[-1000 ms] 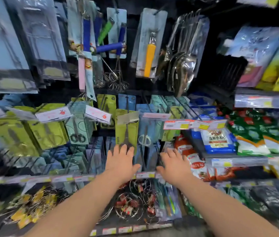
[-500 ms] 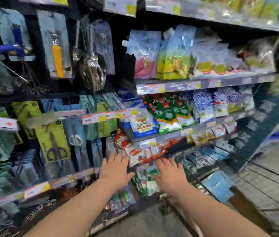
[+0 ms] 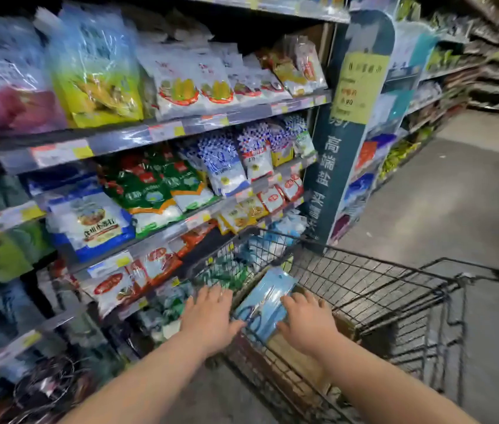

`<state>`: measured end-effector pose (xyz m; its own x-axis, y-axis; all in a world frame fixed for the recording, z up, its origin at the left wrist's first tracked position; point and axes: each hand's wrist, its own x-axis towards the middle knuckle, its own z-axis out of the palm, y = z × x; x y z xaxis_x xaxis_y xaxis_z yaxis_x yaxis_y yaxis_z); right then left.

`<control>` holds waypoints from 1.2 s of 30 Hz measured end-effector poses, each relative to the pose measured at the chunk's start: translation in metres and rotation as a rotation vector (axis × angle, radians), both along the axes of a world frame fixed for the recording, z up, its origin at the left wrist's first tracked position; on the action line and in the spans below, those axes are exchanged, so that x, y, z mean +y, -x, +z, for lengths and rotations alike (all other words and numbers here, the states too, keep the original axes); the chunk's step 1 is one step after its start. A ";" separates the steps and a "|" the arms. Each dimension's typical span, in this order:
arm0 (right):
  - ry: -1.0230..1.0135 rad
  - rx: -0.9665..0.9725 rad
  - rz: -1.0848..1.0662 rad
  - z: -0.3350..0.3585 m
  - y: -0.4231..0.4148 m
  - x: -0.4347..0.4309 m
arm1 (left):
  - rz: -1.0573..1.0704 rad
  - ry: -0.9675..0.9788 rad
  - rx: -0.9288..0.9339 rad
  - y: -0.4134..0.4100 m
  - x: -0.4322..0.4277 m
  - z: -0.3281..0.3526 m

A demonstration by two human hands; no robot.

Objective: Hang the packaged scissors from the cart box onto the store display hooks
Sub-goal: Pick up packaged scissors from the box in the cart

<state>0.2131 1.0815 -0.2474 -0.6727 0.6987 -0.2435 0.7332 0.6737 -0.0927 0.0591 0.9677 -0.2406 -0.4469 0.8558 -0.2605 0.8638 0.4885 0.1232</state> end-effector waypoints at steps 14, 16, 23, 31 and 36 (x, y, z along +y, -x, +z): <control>0.079 -0.045 -0.252 -0.049 -0.017 0.092 | -0.240 0.123 -0.011 0.020 0.129 -0.057; 0.096 -0.069 -0.297 -0.057 -0.001 0.108 | -0.270 0.134 -0.032 0.040 0.149 -0.068; 0.233 -0.075 -0.462 -0.097 0.065 0.152 | -0.351 0.217 -0.074 0.123 0.205 -0.108; 0.526 -0.058 -0.677 -0.161 0.089 0.163 | -0.422 0.340 -0.209 0.137 0.243 -0.160; 0.680 0.024 -0.790 -0.214 0.101 0.186 | -0.368 0.384 -0.281 0.136 0.260 -0.205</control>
<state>0.1125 1.2678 -0.4618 -0.0934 0.6623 -0.7434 0.9355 -0.1972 -0.2933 -0.0767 1.2281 -0.4451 -0.0087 0.7627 -0.6467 0.9446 0.2185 0.2450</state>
